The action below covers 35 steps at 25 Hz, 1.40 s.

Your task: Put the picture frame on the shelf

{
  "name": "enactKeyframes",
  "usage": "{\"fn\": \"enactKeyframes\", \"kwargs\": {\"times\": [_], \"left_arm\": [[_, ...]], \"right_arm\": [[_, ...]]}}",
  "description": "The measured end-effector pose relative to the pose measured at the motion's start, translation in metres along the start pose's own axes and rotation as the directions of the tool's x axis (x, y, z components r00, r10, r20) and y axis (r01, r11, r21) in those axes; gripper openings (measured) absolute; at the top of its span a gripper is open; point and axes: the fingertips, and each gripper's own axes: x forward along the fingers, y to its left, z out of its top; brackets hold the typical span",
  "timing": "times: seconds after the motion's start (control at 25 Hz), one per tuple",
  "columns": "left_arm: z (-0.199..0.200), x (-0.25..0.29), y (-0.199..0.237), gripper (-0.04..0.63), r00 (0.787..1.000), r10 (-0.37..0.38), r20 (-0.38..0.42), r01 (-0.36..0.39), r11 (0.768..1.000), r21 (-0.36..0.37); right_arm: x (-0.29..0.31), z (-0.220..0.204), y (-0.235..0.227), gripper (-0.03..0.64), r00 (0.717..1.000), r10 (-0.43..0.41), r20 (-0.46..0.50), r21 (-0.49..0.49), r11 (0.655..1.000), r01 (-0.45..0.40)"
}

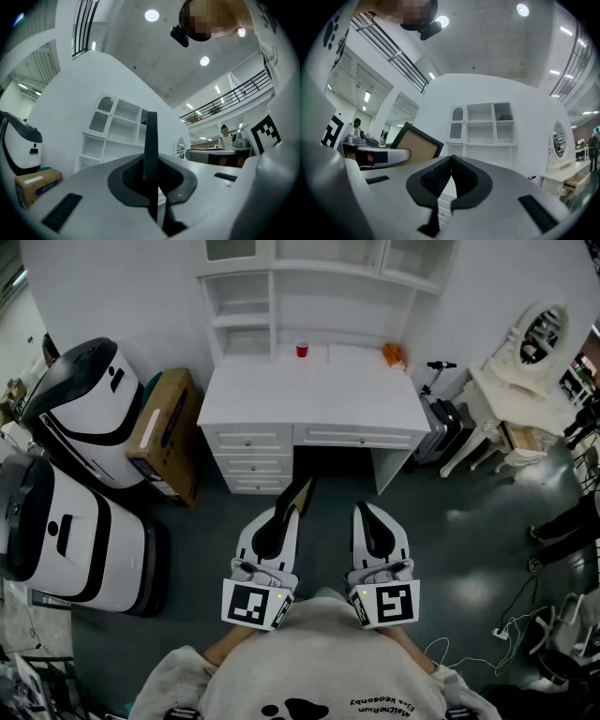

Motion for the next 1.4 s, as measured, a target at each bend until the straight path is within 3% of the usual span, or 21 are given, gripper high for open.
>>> {"fn": "enactKeyframes", "kwargs": {"times": [0.28, 0.8, 1.4], "left_arm": [[-0.006, 0.001, 0.014, 0.029, 1.000, -0.007, 0.009, 0.007, 1.000, -0.016], [-0.016, 0.041, 0.038, 0.029, 1.000, -0.026, 0.002, 0.026, 0.999, -0.035], [-0.032, 0.188, 0.087, 0.029, 1.000, 0.022, -0.019, -0.023, 0.999, -0.029]], "right_arm": [[0.008, -0.005, 0.005, 0.034, 1.000, -0.016, -0.011, -0.029, 0.999, 0.015], [0.051, -0.017, -0.013, 0.034, 1.000, -0.026, -0.007, 0.015, 1.000, 0.026], [0.183, -0.036, -0.109, 0.034, 1.000, 0.024, 0.003, 0.060, 0.998, -0.024]]}}
